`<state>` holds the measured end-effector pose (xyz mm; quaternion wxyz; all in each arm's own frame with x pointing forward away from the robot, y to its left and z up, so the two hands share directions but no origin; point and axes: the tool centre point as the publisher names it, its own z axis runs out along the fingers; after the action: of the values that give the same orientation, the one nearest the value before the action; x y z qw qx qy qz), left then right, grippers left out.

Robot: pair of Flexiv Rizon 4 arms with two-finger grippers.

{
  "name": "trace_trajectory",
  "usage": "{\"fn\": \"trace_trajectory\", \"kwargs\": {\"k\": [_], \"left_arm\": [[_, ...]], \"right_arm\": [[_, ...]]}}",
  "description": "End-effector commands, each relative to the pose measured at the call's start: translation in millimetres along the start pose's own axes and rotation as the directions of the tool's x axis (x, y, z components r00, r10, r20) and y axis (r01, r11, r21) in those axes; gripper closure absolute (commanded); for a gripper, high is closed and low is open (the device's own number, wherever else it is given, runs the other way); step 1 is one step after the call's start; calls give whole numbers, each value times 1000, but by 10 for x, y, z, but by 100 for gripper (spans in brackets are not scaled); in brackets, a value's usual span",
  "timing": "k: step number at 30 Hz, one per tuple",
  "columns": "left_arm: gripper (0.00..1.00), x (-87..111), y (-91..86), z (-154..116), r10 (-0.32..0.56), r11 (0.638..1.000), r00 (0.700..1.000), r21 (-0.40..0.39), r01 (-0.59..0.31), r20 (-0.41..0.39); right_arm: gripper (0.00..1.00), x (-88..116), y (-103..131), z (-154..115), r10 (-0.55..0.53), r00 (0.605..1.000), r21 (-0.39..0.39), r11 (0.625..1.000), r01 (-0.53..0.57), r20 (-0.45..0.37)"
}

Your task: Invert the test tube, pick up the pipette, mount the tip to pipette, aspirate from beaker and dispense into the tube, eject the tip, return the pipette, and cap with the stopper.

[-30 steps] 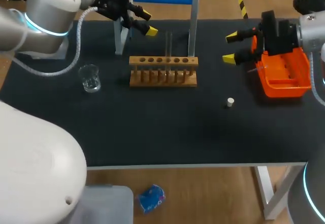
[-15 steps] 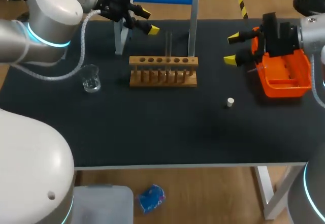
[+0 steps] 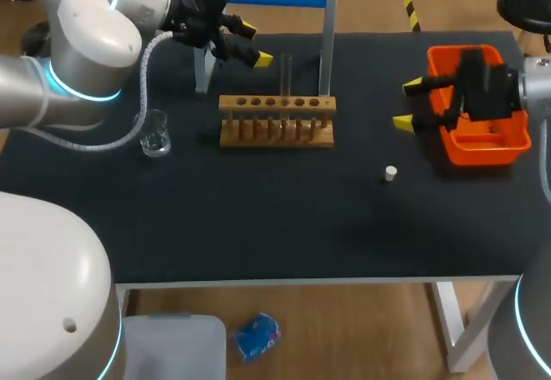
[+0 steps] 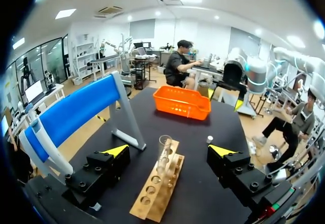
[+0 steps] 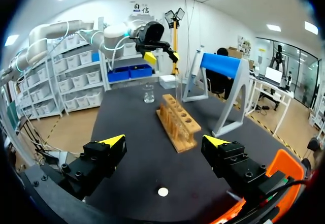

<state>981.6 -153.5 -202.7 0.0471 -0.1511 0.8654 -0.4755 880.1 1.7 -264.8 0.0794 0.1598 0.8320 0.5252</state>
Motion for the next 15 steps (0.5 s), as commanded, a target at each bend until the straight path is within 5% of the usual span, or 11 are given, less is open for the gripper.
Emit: {"fn": "trace_trajectory", "kwargs": {"k": [1, 15], "left_arm": [[0, 37, 0, -2, -5, 1000, 1000, -6, 5, 13], [0, 69, 17, 156, -1, 1000, 1000, -25, 1, 0]], "right_arm": [[0, 62, -83, -51, 7, 1000, 0, 1000, -7, 22], [0, 83, -222, -91, 1, 1000, 25, 1000, -2, 23]]}}
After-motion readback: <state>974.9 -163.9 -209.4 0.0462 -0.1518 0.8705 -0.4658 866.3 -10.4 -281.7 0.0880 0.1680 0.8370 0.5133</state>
